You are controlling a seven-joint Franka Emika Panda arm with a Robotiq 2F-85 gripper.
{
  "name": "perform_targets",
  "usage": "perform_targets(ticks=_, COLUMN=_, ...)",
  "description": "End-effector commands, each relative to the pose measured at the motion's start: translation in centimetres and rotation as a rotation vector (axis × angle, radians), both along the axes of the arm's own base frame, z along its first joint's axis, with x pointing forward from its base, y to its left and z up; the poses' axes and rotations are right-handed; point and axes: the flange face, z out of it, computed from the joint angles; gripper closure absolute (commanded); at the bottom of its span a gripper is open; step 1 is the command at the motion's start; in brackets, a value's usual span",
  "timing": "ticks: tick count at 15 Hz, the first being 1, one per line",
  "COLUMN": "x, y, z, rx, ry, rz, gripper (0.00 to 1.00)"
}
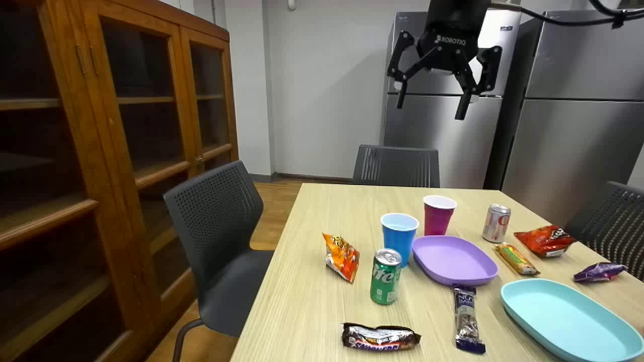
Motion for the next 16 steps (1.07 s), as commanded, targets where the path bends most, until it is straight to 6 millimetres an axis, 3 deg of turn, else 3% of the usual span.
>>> perform_targets(ticks=1, x=0.0, y=0.0, z=0.0, rx=0.0, ry=0.001, rz=0.0, gripper=0.0)
perform_targets(ticks=3, x=0.0, y=0.0, z=0.0, rx=0.0, ry=0.001, rz=0.0, gripper=0.0)
perform_targets(ticks=6, x=0.5, y=0.4, z=-1.6, rx=-0.015, ry=-0.002, rz=0.022, gripper=0.0)
perform_targets(ticks=16, x=1.7, y=2.1, z=-10.4, rx=-0.084, ry=-0.023, rz=0.103, gripper=0.0)
